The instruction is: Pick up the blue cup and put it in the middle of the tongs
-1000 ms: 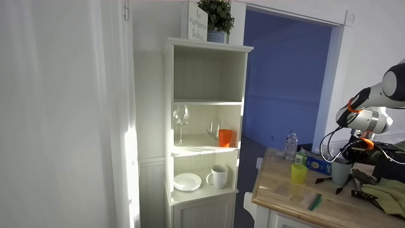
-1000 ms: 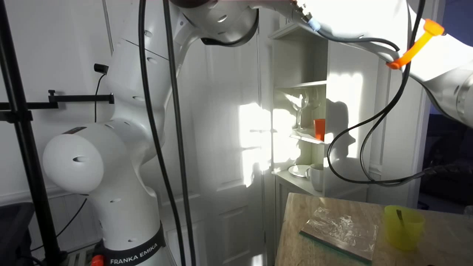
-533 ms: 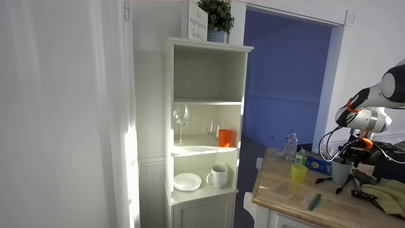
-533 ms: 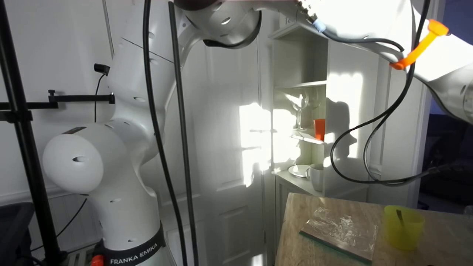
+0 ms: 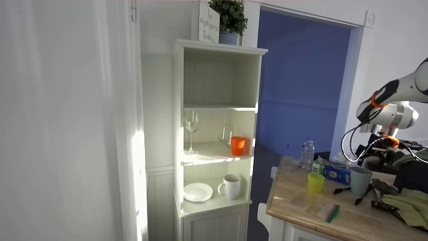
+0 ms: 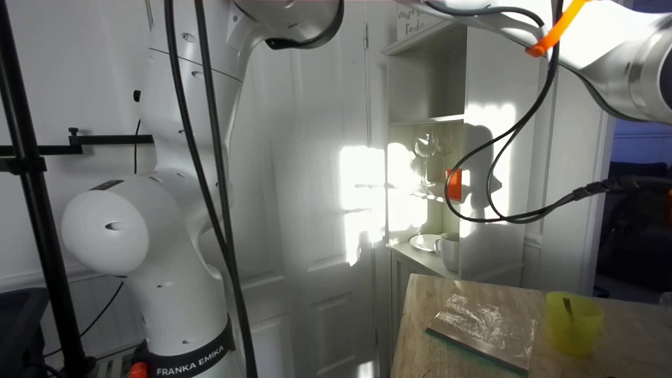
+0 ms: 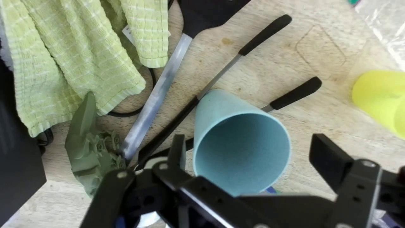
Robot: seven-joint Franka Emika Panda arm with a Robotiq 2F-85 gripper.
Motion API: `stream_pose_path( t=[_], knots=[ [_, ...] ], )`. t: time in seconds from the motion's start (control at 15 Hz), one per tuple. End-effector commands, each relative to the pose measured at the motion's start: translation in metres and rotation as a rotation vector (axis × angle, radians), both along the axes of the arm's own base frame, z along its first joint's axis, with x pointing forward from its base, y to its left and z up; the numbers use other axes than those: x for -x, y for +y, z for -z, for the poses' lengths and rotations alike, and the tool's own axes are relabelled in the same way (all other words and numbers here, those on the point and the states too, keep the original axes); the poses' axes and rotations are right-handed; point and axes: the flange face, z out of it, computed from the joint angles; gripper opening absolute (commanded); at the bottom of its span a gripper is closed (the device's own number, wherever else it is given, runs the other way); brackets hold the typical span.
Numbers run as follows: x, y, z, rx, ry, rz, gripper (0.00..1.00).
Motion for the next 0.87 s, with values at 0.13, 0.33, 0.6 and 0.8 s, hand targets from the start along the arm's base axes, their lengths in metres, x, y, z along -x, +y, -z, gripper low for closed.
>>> stream_pose_path(
  t=[0.13, 0.33, 0.6, 0.8],
  knots=[
    [0.017, 0.066, -0.019, 0.018, -0.018, -0.185, 1.0],
    [0.019, 0.099, -0.015, 0.051, -0.033, -0.274, 1.0],
    [0.021, 0.134, -0.014, 0.118, -0.108, -0.355, 1.0],
    [0.005, 0.122, -0.009, 0.088, -0.072, -0.325, 1.0]
  ],
)
